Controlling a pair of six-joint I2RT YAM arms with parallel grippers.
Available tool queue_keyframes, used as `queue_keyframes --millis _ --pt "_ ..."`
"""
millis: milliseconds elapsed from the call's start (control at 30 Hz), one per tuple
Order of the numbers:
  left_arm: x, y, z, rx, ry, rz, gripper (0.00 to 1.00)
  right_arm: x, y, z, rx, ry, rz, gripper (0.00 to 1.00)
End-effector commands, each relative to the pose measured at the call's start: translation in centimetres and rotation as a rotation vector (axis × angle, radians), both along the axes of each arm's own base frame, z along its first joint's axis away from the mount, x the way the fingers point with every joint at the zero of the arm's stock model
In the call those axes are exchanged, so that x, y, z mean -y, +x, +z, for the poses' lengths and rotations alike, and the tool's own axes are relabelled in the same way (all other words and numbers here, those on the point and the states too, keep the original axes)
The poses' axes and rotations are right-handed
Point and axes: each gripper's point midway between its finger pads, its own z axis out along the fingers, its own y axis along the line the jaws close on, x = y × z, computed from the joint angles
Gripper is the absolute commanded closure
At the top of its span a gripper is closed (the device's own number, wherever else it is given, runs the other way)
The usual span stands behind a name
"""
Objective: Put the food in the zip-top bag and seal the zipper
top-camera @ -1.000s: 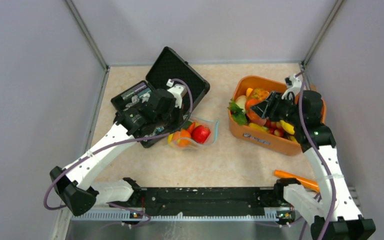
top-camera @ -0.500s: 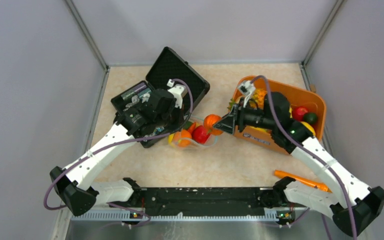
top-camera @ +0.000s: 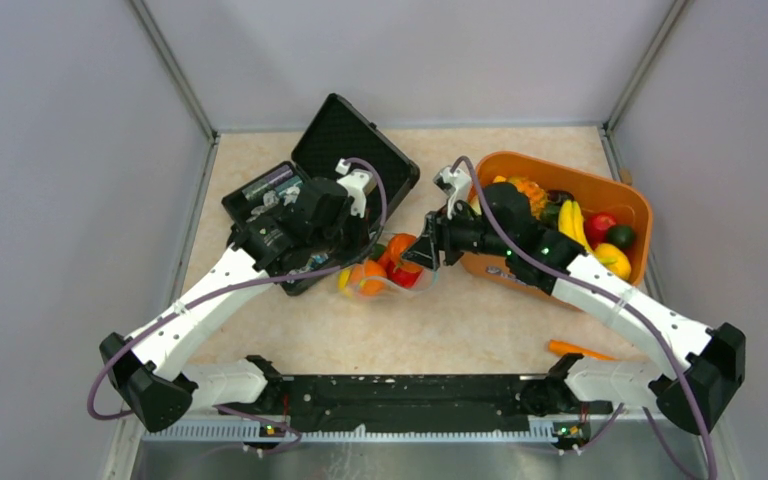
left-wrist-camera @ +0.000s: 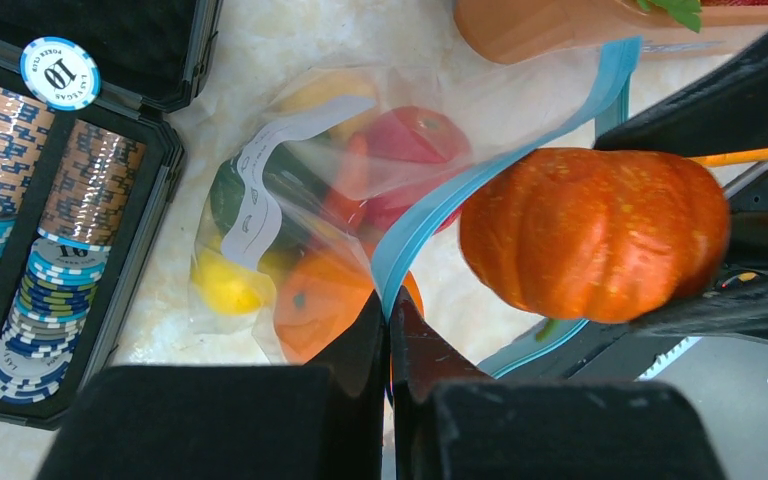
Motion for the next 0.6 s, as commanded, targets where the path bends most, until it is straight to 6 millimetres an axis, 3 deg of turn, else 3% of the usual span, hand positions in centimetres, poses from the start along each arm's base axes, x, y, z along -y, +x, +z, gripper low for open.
queue_keyframes --millis 0,167,233,433,567 --pt "1.2 0.7 1.8 0.051 -0.079 -0.018 1.00 -1.0 1.3 1.0 0.074 -0.035 -0.033 0.74" --pt "1.2 0.9 2.1 0.062 -0.093 -0.001 1.00 -1.9 1.3 -0.2 0.062 -0.103 -0.015 0.66" --pt "1.2 1.0 2.3 0.066 -0.096 0.003 1.00 -2.0 1.5 -0.5 0.066 -0.122 -0.029 0.57" --pt "0.8 1.0 2.2 0.071 -0.092 0.025 1.00 -1.3 1.9 0.5 0.098 -0.105 -0.074 0.30" --pt "0.8 1.1 2.3 0.074 -0.096 0.028 1.00 -1.3 1.4 1.4 0.114 -0.069 -0.063 0.25"
